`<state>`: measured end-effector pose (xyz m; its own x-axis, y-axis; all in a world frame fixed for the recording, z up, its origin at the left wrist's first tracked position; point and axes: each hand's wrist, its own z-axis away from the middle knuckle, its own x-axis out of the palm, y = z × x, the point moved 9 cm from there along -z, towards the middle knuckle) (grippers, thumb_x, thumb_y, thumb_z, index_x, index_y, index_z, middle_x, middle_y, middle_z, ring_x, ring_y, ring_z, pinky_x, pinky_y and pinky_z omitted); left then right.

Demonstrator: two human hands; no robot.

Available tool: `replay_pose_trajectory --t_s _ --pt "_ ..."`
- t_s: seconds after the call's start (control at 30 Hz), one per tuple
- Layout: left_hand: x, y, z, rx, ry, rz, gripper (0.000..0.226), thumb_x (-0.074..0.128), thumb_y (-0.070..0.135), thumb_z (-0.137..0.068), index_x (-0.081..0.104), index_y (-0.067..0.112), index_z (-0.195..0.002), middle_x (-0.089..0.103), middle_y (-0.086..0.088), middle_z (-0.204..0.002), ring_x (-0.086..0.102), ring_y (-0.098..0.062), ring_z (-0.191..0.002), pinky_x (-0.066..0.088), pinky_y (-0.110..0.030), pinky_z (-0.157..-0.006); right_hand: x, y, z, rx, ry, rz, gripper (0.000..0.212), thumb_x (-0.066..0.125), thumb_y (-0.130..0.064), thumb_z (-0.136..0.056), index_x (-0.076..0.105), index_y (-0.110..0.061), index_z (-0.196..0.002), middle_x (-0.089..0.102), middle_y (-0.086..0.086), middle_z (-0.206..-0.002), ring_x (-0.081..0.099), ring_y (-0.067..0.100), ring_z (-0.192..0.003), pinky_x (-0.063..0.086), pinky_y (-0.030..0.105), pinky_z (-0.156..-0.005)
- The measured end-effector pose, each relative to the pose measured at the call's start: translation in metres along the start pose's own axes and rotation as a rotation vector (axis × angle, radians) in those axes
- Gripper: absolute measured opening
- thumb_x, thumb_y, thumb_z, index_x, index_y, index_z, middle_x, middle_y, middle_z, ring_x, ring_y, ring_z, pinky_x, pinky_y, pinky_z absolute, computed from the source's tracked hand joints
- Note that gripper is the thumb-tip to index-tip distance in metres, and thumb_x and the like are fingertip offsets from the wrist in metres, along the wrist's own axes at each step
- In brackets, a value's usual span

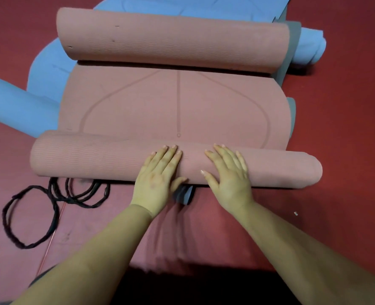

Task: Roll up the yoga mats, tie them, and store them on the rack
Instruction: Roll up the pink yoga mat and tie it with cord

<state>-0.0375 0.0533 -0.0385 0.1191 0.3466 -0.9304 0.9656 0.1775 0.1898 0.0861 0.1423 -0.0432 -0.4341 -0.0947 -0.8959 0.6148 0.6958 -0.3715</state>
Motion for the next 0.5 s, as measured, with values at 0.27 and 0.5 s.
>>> replay_pose_trajectory --t_s 0.27,0.5 --pt "0.009 -0.017 -0.044 -0.112 -0.11 -0.082 0.062 0.04 0.049 -0.086 0.059 0.005 -0.125 0.058 -0.016 -0.129 0.054 -0.037 -0.119 0.035 -0.045 -0.104 0.022 0.004 -0.029 0.014 -0.224 -0.024 0.065 0.036 -0.052 -0.086 0.03 -0.03 -0.147 0.026 -0.002 -0.155 0.015 0.015 -0.144 0.002 0.034 -0.115" --pt "0.005 -0.021 -0.044 -0.191 -0.069 -0.154 0.06 0.037 0.047 -0.089 0.05 0.01 -0.135 0.051 -0.01 -0.138 0.046 -0.035 -0.126 0.016 -0.047 -0.107 0.007 0.009 -0.058 0.006 -0.116 0.018 0.058 0.043 -0.048 -0.088 0.046 -0.023 -0.139 0.041 0.003 -0.148 0.035 0.019 -0.137 0.008 0.034 -0.113"
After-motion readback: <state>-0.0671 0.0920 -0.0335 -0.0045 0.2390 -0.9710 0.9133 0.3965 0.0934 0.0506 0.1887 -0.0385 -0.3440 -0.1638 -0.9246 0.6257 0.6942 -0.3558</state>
